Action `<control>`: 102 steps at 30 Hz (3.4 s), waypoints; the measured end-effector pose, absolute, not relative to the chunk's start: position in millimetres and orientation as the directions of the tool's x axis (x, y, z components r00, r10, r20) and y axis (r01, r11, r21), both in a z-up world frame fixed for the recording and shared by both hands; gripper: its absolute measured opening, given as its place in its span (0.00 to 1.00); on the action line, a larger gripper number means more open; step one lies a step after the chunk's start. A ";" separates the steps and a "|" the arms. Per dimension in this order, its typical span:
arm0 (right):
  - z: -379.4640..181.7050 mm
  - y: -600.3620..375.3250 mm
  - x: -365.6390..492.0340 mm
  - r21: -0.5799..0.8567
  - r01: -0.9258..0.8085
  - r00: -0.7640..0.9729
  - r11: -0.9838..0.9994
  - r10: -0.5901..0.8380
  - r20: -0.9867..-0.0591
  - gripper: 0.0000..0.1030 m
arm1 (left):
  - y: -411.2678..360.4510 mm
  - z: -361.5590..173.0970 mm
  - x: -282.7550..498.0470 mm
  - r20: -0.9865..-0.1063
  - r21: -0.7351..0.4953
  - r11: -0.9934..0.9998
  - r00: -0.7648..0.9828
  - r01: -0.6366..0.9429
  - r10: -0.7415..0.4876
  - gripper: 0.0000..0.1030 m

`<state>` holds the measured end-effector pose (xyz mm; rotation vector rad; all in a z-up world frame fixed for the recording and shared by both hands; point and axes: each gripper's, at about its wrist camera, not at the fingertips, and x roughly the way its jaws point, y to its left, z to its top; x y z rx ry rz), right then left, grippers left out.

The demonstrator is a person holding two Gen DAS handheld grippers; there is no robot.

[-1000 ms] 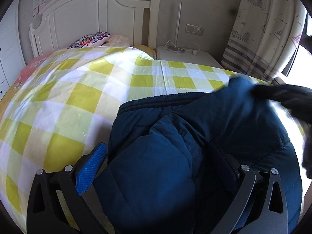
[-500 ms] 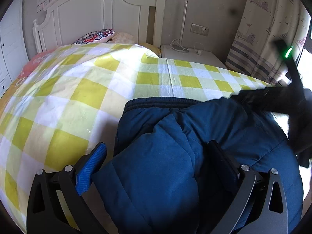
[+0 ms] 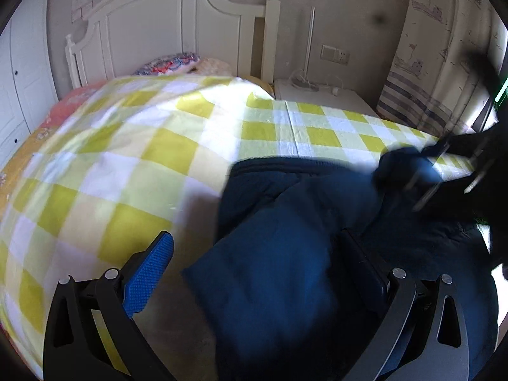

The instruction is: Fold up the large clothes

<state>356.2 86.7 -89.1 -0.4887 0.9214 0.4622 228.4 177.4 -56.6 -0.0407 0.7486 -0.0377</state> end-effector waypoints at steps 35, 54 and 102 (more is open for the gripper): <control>-62.7 128.0 313.0 0.008 -0.713 0.414 0.701 0.430 -0.803 0.47 | 250.9 -109.2 184.5 -0.680 -0.548 0.832 0.532 0.087 -0.504 0.96; -120.1 -73.9 171.3 0.607 -0.427 0.322 0.670 0.740 -0.590 0.98 | 260.6 -110.5 185.9 -0.600 -0.727 0.683 0.421 0.068 -0.680 0.96; -80.1 -218.5 255.1 0.285 -0.110 0.823 0.952 0.248 -0.511 0.87 | 50.6 -70.2 317.9 -0.532 -0.598 0.764 0.593 0.241 -0.604 0.94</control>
